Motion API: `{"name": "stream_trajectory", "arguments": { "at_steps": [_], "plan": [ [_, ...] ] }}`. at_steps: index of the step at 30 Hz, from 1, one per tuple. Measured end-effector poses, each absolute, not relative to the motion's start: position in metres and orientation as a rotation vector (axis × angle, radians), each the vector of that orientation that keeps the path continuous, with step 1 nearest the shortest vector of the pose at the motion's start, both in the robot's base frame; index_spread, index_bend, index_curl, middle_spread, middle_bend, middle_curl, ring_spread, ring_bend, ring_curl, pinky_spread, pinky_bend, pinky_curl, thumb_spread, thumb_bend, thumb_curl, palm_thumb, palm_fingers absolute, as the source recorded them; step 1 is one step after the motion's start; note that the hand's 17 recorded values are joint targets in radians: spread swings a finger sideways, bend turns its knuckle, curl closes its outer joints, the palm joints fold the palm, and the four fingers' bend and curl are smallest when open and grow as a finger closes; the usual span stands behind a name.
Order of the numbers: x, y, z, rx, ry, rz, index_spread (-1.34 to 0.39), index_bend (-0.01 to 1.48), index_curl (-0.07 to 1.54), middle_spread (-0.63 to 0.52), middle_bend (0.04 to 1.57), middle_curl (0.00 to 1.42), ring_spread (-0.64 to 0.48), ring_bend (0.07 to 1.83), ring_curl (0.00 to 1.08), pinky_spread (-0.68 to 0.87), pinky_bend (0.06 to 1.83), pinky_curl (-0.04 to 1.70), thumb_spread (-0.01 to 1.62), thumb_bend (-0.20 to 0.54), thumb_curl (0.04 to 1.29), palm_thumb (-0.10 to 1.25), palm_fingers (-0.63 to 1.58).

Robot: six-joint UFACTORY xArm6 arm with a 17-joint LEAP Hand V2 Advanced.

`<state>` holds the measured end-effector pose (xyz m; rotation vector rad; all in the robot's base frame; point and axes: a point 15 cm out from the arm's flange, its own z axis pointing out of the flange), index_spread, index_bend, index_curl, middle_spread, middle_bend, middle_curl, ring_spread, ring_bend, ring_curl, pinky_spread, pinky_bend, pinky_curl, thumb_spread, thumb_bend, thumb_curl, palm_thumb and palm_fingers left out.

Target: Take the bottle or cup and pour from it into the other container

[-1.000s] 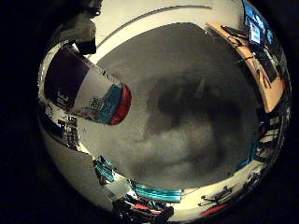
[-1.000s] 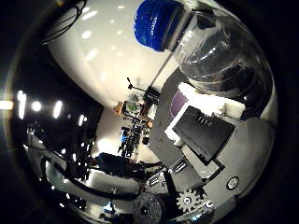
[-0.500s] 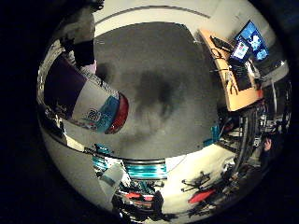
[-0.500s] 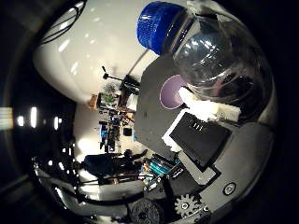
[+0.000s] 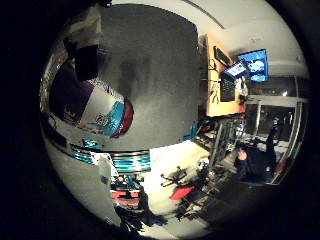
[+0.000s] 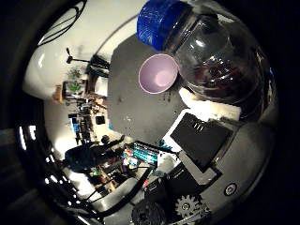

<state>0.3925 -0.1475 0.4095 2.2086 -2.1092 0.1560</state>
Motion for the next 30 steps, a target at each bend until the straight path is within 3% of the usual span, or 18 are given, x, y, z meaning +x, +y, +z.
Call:
{"name": "stream_trajectory", "arguments": {
  "at_steps": [30],
  "plan": [
    [0.454,-0.073,0.387,1.851,-1.469,0.368,-0.23,1.16,0.91,-0.17,1.28,0.98,-0.26,1.30,0.92,-0.27,1.17,1.06,0.23,-0.018,0.98,1.11,1.09]
  ]
}}
